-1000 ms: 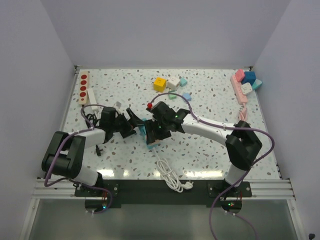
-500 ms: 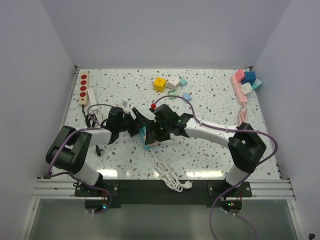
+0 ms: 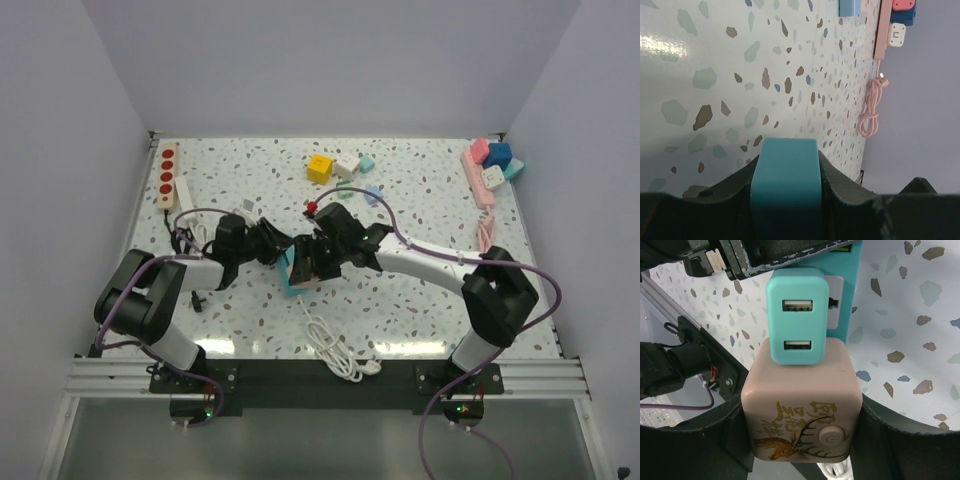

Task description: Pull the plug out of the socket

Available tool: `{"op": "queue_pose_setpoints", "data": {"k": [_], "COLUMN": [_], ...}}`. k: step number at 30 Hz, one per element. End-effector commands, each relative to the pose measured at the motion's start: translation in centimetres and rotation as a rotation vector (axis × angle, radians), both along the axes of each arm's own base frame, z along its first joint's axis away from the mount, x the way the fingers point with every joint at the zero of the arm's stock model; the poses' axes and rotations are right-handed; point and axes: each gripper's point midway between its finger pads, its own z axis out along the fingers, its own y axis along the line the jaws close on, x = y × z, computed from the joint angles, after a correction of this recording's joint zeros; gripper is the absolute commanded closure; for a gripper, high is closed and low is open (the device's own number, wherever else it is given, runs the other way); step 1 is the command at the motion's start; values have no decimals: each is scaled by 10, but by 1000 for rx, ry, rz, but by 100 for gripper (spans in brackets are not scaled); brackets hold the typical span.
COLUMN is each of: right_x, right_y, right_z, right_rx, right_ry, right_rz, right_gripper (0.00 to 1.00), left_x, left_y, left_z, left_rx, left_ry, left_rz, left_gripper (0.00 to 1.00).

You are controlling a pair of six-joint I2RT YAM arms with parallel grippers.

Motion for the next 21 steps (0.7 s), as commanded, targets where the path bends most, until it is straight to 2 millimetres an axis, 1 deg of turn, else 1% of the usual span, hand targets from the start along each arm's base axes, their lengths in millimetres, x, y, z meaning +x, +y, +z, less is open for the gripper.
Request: {"op": "queue_pose_setpoints", "data": {"k": [1,2,3,4,5,6,7,8,9,10,13,15,16,17,18,19,20,21], "right_x": [35,35,35,36,34,40,40,39,46,43,45,52,58,68,82,90,106,122], "right_y": [5,2,-9,-15,-25,-40,-50,-61,-74,-81,-92,-101,-105,-107,-117,-124,-124,-133], "right_z": [66,69,73,75,72,84,87,85,88,100,107,100,98,93,90,83,79,74], "right_rx": [131,123,110,109,107,130,135,128,131,144,130,78,60,32,-9,-48,-74,-113], "right_ry": [-148,-151,-150,-160,-152,-176,-182,-174,-180,-217,-274,-274,-276,-271,-281,-266,-261,-266], "right_rz": [-26,-16,-22,-13,-19,-49,-58,-72,-104,-101,-105,-142,-161,-190,-244,-277,-304,-348], "right_gripper": [100,100,100,100,100,100,100,100,100,100,100,100,100,100,100,100,100,100], "left_x": [-11,-6,-8,-7,-6,-5,-4,-3,-2,0,6,12,14,18,19,22,26,25], "left_y": [-2,-1,5,7,10,14,16,18,20,21,19,14,12,10,6,5,2,1], "left_z": [-18,-20,-31,-34,-38,-39,-39,-39,-39,-38,-29,-17,-10,-2,5,14,24,27], "left_rx": [92,135,180,205,231,240,243,246,244,247,244,215,201,184,167,157,146,140], "left_ry": [-1,-19,17,19,17,17,16,15,16,12,-6,-33,-47,-61,-77,-100,-118,-121], "left_rz": [-80,-95,-88,-94,-100,-93,-88,-84,-79,-78,-81,-86,-85,-80,-90,-91,-92,-105], "left_gripper": [100,100,100,100,100,100,100,100,100,100,100,100,100,100,100,100,100,100]}}
